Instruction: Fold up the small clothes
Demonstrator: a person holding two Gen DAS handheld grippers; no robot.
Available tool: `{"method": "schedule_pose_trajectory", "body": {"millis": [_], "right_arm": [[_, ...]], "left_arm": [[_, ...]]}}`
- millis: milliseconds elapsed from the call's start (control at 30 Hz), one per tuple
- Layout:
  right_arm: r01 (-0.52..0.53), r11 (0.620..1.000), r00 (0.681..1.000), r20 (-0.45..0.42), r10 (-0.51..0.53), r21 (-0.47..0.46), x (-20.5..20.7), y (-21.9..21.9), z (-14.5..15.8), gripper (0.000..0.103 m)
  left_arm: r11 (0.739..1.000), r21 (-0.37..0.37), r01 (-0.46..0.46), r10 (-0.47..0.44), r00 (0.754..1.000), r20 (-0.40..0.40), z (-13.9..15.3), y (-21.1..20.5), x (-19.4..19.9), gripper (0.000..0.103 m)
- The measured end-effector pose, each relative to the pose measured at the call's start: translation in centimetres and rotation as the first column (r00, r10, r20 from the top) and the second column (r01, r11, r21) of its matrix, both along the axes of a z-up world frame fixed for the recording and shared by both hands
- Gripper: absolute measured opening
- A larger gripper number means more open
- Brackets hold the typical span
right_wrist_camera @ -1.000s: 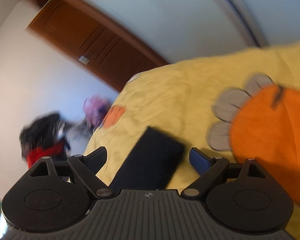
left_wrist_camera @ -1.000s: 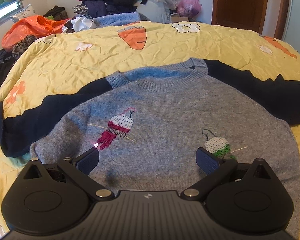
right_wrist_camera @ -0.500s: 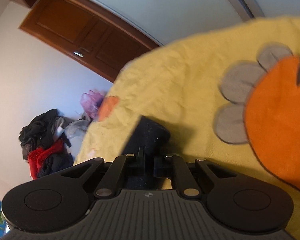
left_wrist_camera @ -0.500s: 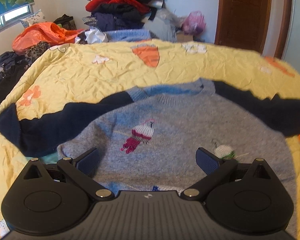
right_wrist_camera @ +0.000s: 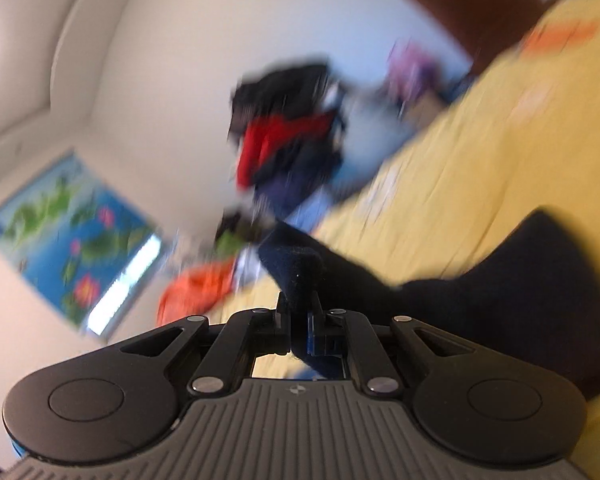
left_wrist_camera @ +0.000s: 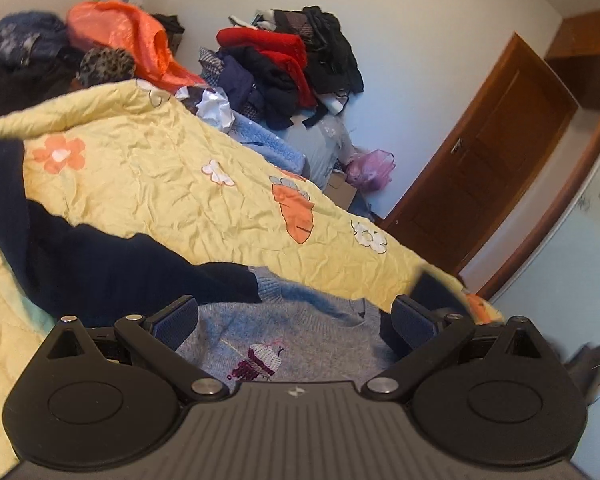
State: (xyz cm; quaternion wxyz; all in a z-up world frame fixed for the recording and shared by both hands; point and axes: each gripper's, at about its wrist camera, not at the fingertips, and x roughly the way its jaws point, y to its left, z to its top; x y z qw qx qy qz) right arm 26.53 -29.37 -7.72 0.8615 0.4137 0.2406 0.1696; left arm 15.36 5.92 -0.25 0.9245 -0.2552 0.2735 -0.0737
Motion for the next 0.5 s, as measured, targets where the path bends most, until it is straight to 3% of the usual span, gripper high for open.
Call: {"method": "schedule_pose_trajectory", "body": {"millis": [133,200,233,267,333,500], "right_arm": [[-0.09,0.996,0.991,-0.096,0.09,-0.003,0.2,6.8,-3.1,0.014],[-0.125,0.992,0.984,-0.128,0.127,0.022,0.1,8.5,-4.0,0.019],[-0.146,0.989,0.977,-0.153,0.15,0.039,-0.7,8.9,-4.4,0.029],[-0.157,0.986,0.971,-0.174,0.164,0.05,-1.3,9.0,-4.4,0.051],[-0.134,0.989,0.981,-0.131,0.141,0.061,-4.1,7.8,-3.9,0.064],[-0.074,0.997,0.994,-0.074,0.077,0.037,-7.9,2.0,-3.3,0.068]], "left_arm": [[0.999,-0.045,0.012,-0.013,1.0,-0.009,-0.9,0.1,1.1,0.103],[0.995,-0.09,0.038,-0.04,0.999,-0.025,-1.6,-0.2,2.0,0.103],[0.992,-0.114,0.062,-0.066,0.997,-0.034,-2.0,-0.6,2.6,0.103],[0.988,-0.131,0.081,-0.088,0.995,-0.05,-2.4,-0.9,3.3,0.103],[0.98,-0.162,0.118,-0.133,0.988,-0.082,-3.2,-1.8,4.7,0.103],[0.975,-0.175,0.139,-0.165,0.976,-0.144,-5.2,-3.3,6.7,0.103]]}}
